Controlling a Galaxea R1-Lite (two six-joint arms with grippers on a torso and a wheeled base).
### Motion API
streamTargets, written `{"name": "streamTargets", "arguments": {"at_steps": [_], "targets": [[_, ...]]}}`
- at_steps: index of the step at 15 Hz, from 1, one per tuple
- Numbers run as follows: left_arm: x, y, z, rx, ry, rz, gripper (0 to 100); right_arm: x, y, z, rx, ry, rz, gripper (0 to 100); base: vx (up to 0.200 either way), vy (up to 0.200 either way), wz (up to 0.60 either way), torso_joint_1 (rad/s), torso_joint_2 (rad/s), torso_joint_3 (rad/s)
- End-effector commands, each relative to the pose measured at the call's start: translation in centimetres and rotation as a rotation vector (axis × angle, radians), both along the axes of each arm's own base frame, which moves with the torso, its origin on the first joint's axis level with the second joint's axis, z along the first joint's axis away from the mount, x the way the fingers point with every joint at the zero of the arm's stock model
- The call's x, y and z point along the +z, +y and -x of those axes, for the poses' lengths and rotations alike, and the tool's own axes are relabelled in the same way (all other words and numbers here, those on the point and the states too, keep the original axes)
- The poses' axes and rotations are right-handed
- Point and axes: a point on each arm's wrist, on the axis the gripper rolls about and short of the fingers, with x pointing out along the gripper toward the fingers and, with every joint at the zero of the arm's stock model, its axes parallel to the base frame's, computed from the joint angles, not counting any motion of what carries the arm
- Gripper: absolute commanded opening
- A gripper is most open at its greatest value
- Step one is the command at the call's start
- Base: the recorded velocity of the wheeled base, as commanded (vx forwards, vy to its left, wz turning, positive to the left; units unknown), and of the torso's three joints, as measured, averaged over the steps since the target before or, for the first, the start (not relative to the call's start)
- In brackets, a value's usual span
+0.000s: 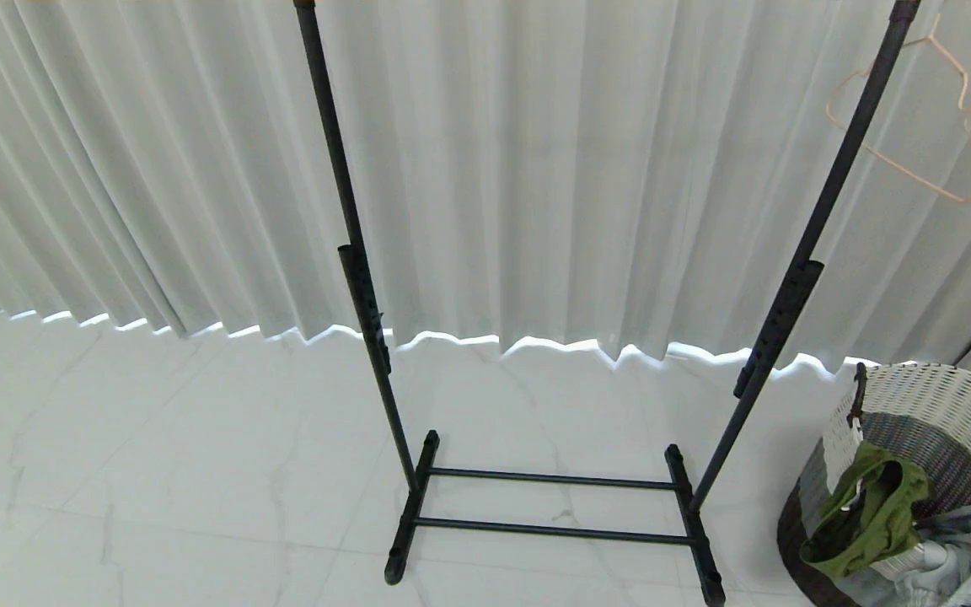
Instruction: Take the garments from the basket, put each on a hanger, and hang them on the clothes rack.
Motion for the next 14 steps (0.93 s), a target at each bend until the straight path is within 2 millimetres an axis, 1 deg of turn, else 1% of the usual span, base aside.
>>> {"name": "streamTargets", "arguments": {"at_steps": [1, 10, 14], "targets": [[0.01, 0.00, -0.01, 0.000, 0.001, -0.001, 100, 0.00, 0.00, 0.00, 0.000, 0.000, 0.000, 100, 0.000, -0.200, 0.00, 0.002, 0.01, 0.007], [0.01, 0.00, -0.01, 0.000, 0.001, 0.001, 100, 0.00, 0.00, 0.00, 0.000, 0.000, 0.002, 100, 0.000, -0.200, 0.00, 0.001, 0.00, 0.002], [0.01, 0.00, -0.01, 0.000, 0.001, 0.001, 100, 0.00, 0.00, 0.00, 0.000, 0.000, 0.008, 100, 0.000, 0.000, 0.00, 0.000, 0.00, 0.000]]}}
